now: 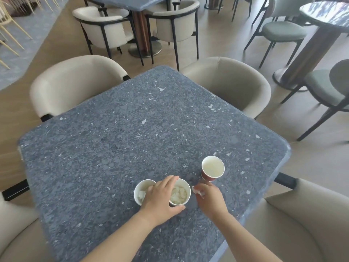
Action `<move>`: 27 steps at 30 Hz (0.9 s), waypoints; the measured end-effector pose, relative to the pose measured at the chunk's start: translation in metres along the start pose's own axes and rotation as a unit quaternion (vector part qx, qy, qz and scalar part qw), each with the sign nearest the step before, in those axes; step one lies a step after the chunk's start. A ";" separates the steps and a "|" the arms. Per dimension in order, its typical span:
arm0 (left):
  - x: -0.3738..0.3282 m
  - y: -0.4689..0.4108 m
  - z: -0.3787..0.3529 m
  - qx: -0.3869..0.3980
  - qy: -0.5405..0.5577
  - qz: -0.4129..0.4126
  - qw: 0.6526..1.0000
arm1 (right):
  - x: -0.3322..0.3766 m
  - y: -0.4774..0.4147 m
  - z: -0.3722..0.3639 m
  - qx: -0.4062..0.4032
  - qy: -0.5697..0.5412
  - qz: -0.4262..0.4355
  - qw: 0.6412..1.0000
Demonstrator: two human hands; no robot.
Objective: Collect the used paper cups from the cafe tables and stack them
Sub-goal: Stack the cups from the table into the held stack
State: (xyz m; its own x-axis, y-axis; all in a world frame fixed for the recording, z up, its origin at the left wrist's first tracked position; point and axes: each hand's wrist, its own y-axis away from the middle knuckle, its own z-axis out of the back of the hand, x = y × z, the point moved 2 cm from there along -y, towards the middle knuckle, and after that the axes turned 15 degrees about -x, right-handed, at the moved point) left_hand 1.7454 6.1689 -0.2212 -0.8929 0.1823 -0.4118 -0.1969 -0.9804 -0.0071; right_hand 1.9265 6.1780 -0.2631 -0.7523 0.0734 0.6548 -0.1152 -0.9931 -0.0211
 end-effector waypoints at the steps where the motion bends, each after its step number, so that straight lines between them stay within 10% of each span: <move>1: -0.001 0.000 0.001 0.001 -0.006 0.004 1.000 | 0.003 0.004 0.005 -0.011 -0.014 0.007 1.000; 13: -0.010 0.013 0.009 0.013 -0.052 0.001 0.999 | 0.056 0.018 0.045 -0.037 -0.062 0.119 0.990; 27: -0.026 0.007 0.013 0.025 -0.058 -0.045 0.997 | -0.002 0.030 0.044 0.026 0.051 0.037 0.998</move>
State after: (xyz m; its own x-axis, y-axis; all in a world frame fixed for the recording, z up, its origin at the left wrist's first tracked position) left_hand 1.7622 6.1588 -0.1991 -0.9109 0.2794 -0.3036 -0.2956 -0.9553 0.0076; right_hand 1.9532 6.1444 -0.2323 -0.8201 0.0056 0.5722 -0.0247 -0.9994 -0.0256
